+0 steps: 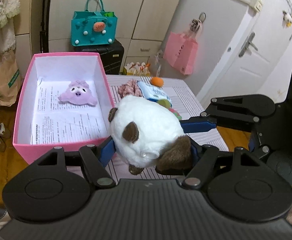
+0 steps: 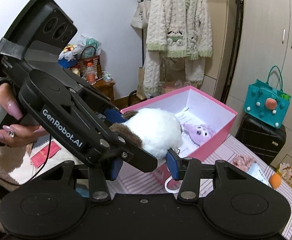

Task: Organize soft objects
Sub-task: 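Lift the plush dog with the left tool and carry it over the pink box, then lower the plush dog into the box beside the purple plush, open left tool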

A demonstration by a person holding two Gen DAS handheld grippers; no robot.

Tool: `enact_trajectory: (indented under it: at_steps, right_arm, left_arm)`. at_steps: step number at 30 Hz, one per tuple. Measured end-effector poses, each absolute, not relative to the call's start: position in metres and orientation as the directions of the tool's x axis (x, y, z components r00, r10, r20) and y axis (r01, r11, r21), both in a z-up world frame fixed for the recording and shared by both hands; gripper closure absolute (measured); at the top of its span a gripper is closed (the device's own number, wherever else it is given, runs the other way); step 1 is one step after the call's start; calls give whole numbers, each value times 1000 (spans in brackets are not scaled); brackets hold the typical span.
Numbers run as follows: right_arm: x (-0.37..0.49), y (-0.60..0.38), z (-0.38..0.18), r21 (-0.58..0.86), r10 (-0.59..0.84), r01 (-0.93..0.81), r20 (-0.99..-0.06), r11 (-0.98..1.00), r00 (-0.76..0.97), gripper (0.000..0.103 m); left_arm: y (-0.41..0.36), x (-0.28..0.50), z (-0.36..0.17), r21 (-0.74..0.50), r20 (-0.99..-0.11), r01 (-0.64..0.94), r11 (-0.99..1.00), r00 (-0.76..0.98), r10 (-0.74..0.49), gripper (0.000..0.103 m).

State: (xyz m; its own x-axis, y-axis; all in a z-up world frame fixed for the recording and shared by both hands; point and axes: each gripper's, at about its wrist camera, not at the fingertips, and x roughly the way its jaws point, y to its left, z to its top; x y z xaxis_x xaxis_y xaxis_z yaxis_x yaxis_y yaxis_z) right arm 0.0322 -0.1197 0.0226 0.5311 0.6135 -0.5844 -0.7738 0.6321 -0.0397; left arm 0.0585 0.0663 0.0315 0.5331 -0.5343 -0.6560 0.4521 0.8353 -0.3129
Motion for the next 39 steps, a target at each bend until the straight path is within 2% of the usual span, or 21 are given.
enact_trajectory:
  at_steps: [7,11,17,22,30,39]
  right_arm:
    - [74,-103,31,-49,618,-758,-546,650,566,50]
    - [104,-92,30,-43,625,-757,-534,652,569,50]
    - [152,-78,4,-58,637,-795,-565,604,525,50]
    - [188,-75,-26,23,640,-792,-603,610,476,51]
    - [211,-61,-49,-48,536,-766,-686,641,491,52]
    - [217,-48,-60,-185,427,-753,-728,632,537,52]
  left_arm:
    - [90,96,32,-370,-585,410,834,594,-552,32]
    - [99,125,28,-391,-576,369,843,617,-536,33]
    - [111,183,-4,-443,-631,287,849,573,-523,33]
    - [116,218,-43,-489,-689,202,849,507,-517,36]
    - [114,250,-75,-513,-721,154,844,457,-521,38]
    - [114,269,-95,-547,-736,111,830,409,-540,43]
